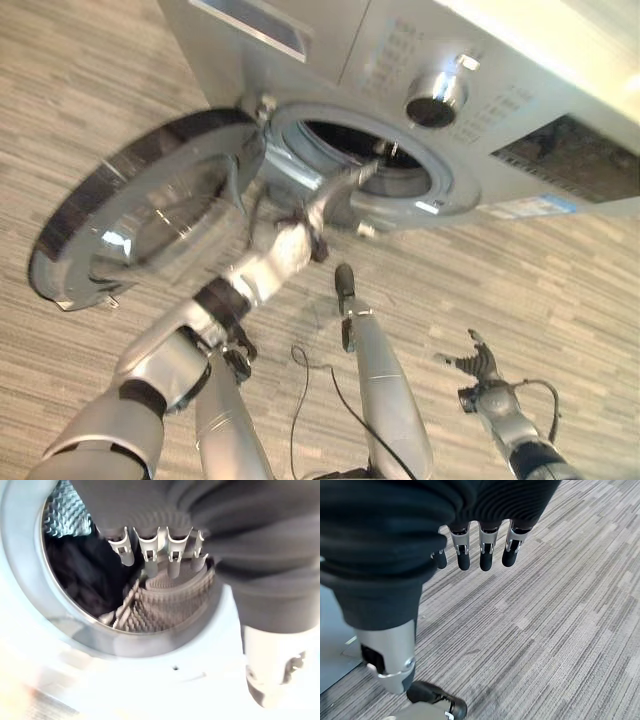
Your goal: Grab the laundry basket,head to the washer,open it,put in the laundry and shut it.
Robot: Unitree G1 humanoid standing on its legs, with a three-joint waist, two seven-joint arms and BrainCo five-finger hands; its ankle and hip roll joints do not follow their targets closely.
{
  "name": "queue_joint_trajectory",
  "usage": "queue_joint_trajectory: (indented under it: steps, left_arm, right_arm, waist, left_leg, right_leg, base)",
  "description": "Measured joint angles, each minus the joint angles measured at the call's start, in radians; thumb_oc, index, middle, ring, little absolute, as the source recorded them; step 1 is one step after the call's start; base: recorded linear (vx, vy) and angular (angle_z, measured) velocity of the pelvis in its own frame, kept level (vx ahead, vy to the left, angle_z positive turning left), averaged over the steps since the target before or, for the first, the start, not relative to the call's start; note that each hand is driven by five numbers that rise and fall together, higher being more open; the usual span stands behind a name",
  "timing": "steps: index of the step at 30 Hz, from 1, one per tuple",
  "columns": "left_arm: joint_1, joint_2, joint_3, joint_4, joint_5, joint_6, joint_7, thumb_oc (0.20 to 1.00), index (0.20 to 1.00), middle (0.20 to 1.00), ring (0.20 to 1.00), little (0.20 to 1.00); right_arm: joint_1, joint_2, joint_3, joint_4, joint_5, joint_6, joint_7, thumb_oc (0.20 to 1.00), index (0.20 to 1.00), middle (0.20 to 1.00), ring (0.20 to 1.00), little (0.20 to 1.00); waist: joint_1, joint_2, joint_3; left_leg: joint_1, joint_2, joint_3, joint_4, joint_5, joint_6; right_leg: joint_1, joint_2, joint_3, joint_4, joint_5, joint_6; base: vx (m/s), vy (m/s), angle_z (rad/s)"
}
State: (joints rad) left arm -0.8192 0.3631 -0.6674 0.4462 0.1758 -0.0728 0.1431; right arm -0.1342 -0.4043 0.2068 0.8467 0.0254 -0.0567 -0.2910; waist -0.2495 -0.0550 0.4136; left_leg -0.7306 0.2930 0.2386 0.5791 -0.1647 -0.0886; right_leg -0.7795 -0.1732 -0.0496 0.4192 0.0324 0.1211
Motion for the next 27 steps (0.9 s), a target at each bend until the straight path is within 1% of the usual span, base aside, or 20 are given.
queue_joint_trajectory:
  steps: [1,2,4,5,6,8,9,10,11,12,14,15,16,17,18,19,20,25,26,27]
  left_arm:
    - [0.105,0.007,0.015,0.009,-0.001,0.014,0.005,1.000,1.000,1.000,1.000,1.000]
    - [0.160,0.005,0.016,0.009,-0.002,0.014,0.002,1.000,1.000,1.000,1.000,1.000]
    - [0.288,0.034,0.034,0.002,-0.006,0.008,-0.002,1.000,1.000,1.000,1.000,1.000]
    - [0.322,0.035,0.037,0.002,-0.010,0.008,-0.004,1.000,1.000,1.000,1.000,1.000]
    - [0.373,0.044,0.050,0.002,-0.011,0.009,-0.012,1.000,1.000,1.000,1.000,1.000]
    - [0.426,0.055,0.080,0.005,-0.014,0.008,-0.025,1.000,1.000,1.000,1.000,1.000]
    - [0.465,0.044,0.114,0.033,-0.023,0.005,-0.042,1.000,1.000,1.000,1.000,1.000]
    - [0.501,0.003,0.177,0.106,-0.043,-0.012,-0.050,1.000,1.000,1.000,1.000,1.000]
    - [0.524,-0.010,0.187,0.143,-0.052,-0.004,-0.046,1.000,1.000,1.000,1.000,1.000]
    - [0.577,-0.002,0.181,0.181,-0.049,-0.002,-0.044,1.000,1.000,1.000,1.000,1.000]
    - [0.613,0.008,0.180,0.204,-0.041,-0.002,-0.038,1.000,1.000,1.000,1.000,1.000]
    - [0.635,0.003,0.199,0.267,-0.015,-0.004,-0.028,1.000,1.000,1.000,1.000,1.000]
    - [0.652,0.003,0.207,0.289,-0.008,-0.003,-0.019,1.000,1.000,1.000,1.000,1.000]
    - [0.703,-0.013,0.277,0.349,-0.002,-0.012,-0.006,1.000,1.000,1.000,1.000,1.000]
    - [0.718,-0.031,0.336,0.378,-0.003,-0.007,0.006,1.000,1.000,1.000,1.000,1.000]
    - [0.741,-0.036,0.375,0.449,-0.007,0.008,0.026,1.000,1.000,1.000,1.000,1.000]
    - [0.757,-0.032,0.388,0.500,-0.008,0.018,0.038,1.000,1.000,1.000,1.000,1.000]
    - [0.796,-0.032,0.404,0.541,-0.010,0.029,0.050,1.000,1.000,1.000,1.000,1.000]
    - [0.808,-0.059,0.464,0.555,-0.021,0.021,0.050,1.000,1.000,1.000,1.000,1.000]
    - [0.837,-0.078,0.501,0.555,-0.047,0.022,0.050,1.000,1.000,1.000,1.000,1.000]
  right_arm:
    - [0.007,0.006,-0.003,0.030,0.000,0.004,0.009,1.000,1.000,1.000,1.000,1.000]
    - [0.014,0.011,-0.004,0.041,0.000,0.008,0.013,1.000,1.000,1.000,1.000,1.000]
    - [0.051,0.013,-0.004,0.058,0.000,0.012,0.027,1.000,1.000,1.000,1.000,1.000]
    - [0.056,0.013,-0.005,0.071,0.000,0.013,0.035,1.000,1.000,1.000,1.000,1.000]
    - [0.063,0.012,-0.012,0.082,0.000,0.013,0.040,1.000,1.000,1.000,1.000,1.000]
    - [0.070,0.014,-0.027,0.092,0.000,0.013,0.055,1.000,1.000,1.000,1.000,1.000]
    - [0.066,0.022,-0.050,0.116,0.001,0.015,0.063,1.000,1.000,1.000,1.000,1.000]
    - [0.065,0.042,-0.096,0.161,0.007,0.024,0.070,1.000,1.000,1.000,1.000,1.000]
    - [0.073,0.049,-0.110,0.185,0.022,0.029,0.075,1.000,1.000,1.000,1.000,1.000]
    - [0.103,0.053,-0.116,0.211,0.042,0.032,0.077,1.000,1.000,1.000,1.000,1.000]
    - [0.125,0.053,-0.138,0.237,0.049,0.032,0.077,1.000,1.000,1.000,1.000,1.000]
    - [0.136,0.055,-0.189,0.253,0.086,0.032,0.077,1.000,1.000,1.000,1.000,1.000]
    - [0.139,0.055,-0.204,0.261,0.102,0.032,0.077,1.000,1.000,1.000,1.000,1.000]
    - [0.188,0.077,-0.276,0.188,0.137,0.031,0.079,1.000,1.000,1.000,1.000,1.000]
    - [0.226,0.085,-0.319,0.131,0.156,0.012,0.079,1.000,1.000,1.000,1.000,1.000]
    - [0.253,0.097,-0.334,0.123,0.177,-0.007,0.083,1.000,1.000,1.000,1.000,1.000]
    - [0.268,0.100,-0.344,0.124,0.198,-0.002,0.082,1.000,1.000,1.000,1.000,1.000]
    - [0.309,0.096,-0.367,0.095,0.216,-0.005,0.073,1.000,1.000,1.000,1.000,1.000]
    - [0.344,0.100,-0.411,-0.010,0.216,0.012,0.071,1.000,1.000,1.000,1.000,1.000]
    - [0.379,0.101,-0.454,-0.110,0.216,0.008,0.057,1.000,1.000,1.000,1.000,1.000]
  waist:
    - [0.014,0.000,0.001]
    - [0.012,-0.001,0.001]
    - [0.047,0.011,-0.005]
    - [0.051,0.014,-0.009]
    - [0.061,0.026,-0.023]
    - [0.077,0.040,-0.044]
    - [0.088,0.047,-0.053]
    - [0.085,0.049,-0.067]
    - [0.083,0.050,-0.090]
    - [0.091,0.057,-0.155]
    - [0.100,0.059,-0.200]
    - [0.103,0.059,-0.217]
    - [0.106,0.060,-0.239]
    - [0.103,0.060,-0.274]
    - [0.100,0.062,-0.288]
    - [0.097,0.057,-0.320]
    - [0.098,0.055,-0.340]
    - [0.096,0.054,-0.355]
    - [0.086,0.060,-0.371]
    - [0.072,0.062,-0.382]
  left_leg:
    - [0.091,-0.015,0.000,-0.050,0.018,-0.009]
    - [0.148,-0.023,-0.002,-0.086,0.027,-0.011]
    - [0.297,-0.051,-0.009,-0.191,0.056,-0.013]
    - [0.335,-0.059,-0.010,-0.222,0.065,-0.015]
    - [0.385,-0.071,-0.011,-0.270,0.082,-0.014]
    - [0.433,-0.093,-0.009,-0.328,0.103,-0.012]
    - [0.472,-0.105,-0.010,-0.374,0.121,-0.012]
    - [0.532,-0.113,-0.011,-0.431,0.144,-0.012]
    - [0.562,-0.116,-0.015,-0.463,0.154,-0.015]
    - [0.586,-0.119,-0.024,-0.508,0.165,-0.019]
    - [0.618,-0.126,-0.033,-0.556,0.189,-0.025]
    - [0.673,-0.133,-0.042,-0.611,0.209,-0.025]
    - [0.682,-0.134,-0.044,-0.623,0.211,-0.025]
    - [0.717,-0.138,-0.040,-0.659,0.218,-0.029]
    - [0.732,-0.138,-0.038,-0.672,0.224,-0.029]
    - [0.736,-0.137,-0.039,-0.672,0.221,-0.027]
    - [0.739,-0.137,-0.040,-0.674,0.217,-0.028]
    - [0.746,-0.136,-0.040,-0.679,0.213,-0.028]
    - [0.752,-0.135,-0.038,-0.679,0.207,-0.027]
    - [0.766,-0.135,-0.035,-0.679,0.204,-0.028]
  right_leg:
    - [0.085,-0.006,-0.007,-0.023,-0.002,0.000]
    - [0.141,-0.009,-0.014,-0.049,-0.004,0.001]
    - [0.285,-0.026,-0.042,-0.114,-0.016,0.003]
    - [0.325,-0.029,-0.046,-0.137,-0.019,0.000]
    - [0.376,-0.036,-0.057,-0.171,-0.014,0.002]
    - [0.418,-0.049,-0.069,-0.202,-0.007,0.010]
    - [0.461,-0.054,-0.082,-0.228,0.007,0.019]
    - [0.523,-0.054,-0.099,-0.278,0.027,0.022]
    - [0.555,-0.053,-0.107,-0.304,0.031,0.025]
    - [0.587,-0.050,-0.129,-0.341,0.033,0.026]
    - [0.620,-0.050,-0.151,-0.367,0.034,0.027]
    - [0.676,-0.049,-0.175,-0.395,0.037,0.031]
    - [0.686,-0.049,-0.179,-0.403,0.037,0.032]
    - [0.711,-0.046,-0.181,-0.424,0.037,0.032]
    - [0.725,-0.042,-0.182,-0.434,0.037,0.033]
    - [0.739,-0.037,-0.182,-0.451,0.036,0.034]
    - [0.749,-0.035,-0.183,-0.463,0.037,0.035]
    - [0.761,-0.035,-0.180,-0.472,0.037,0.038]
    - [0.767,-0.035,-0.177,-0.482,0.038,0.039]
    - [0.784,-0.034,-0.175,-0.495,0.043,0.041]
  base:
    - [0.11,0.087,0.09]
    - [0.14,0.102,0.29]
    - [0.14,0.076,0.34]
    - [0.10,0.068,0.31]
    - [0.10,0.086,0.24]
    - [0.15,0.088,0.20]
    - [0.16,0.079,0.20]
    - [0.21,0.097,0.24]
    - [0.14,0.062,0.28]
    - [0.15,0.071,0.26]
    - [0.11,0.067,0.29]
    - [0.11,0.088,0.30]
    - [0.16,0.098,0.22]
    - [0.08,0.044,0.03]
    - [0.11,0.049,0.00]
    - [0.07,0.038,0.01]
    - [0.07,0.038,0.01]
    - [0.09,0.039,-0.01]
    - [0.12,0.078,-0.07]
    - [0.08,0.084,-0.07]
